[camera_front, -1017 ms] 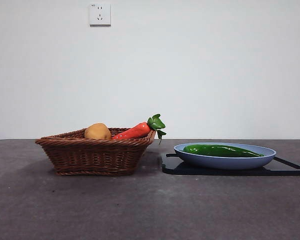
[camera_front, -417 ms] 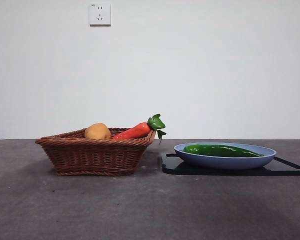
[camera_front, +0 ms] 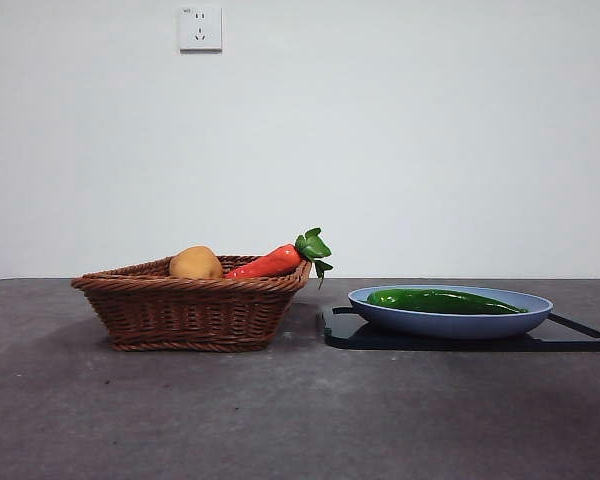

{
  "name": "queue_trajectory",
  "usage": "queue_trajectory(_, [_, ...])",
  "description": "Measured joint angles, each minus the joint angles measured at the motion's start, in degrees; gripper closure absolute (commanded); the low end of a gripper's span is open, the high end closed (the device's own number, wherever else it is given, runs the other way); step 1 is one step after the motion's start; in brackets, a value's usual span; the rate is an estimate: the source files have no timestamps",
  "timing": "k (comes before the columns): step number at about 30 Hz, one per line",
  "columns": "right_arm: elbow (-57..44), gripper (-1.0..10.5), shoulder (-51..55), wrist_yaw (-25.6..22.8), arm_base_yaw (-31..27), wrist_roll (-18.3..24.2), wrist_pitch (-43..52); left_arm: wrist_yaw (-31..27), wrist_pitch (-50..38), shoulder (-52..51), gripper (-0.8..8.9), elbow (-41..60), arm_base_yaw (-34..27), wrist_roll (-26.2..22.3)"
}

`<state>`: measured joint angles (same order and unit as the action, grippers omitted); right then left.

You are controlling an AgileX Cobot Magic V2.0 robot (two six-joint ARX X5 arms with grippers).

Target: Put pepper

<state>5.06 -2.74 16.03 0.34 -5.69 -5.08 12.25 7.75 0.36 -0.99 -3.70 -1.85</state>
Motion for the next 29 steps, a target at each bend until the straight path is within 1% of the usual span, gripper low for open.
queue_trajectory(9, [-4.04,9.4,2.45,0.04,0.0,-0.98,-1.01,0.0,0.0,0.0,8.05,0.0,0.0,0.0])
queue_trajectory(13, [-4.15,9.4,2.49,0.02,0.0,-1.36,-3.43,0.0,0.0,0.0,8.05,0.0,0.0,0.0])
queue_trajectory(29, [-4.15,9.4,2.51,0.04,0.02,-1.86,-3.37,0.0,0.0,0.0,8.05,0.0,0.0,0.0])
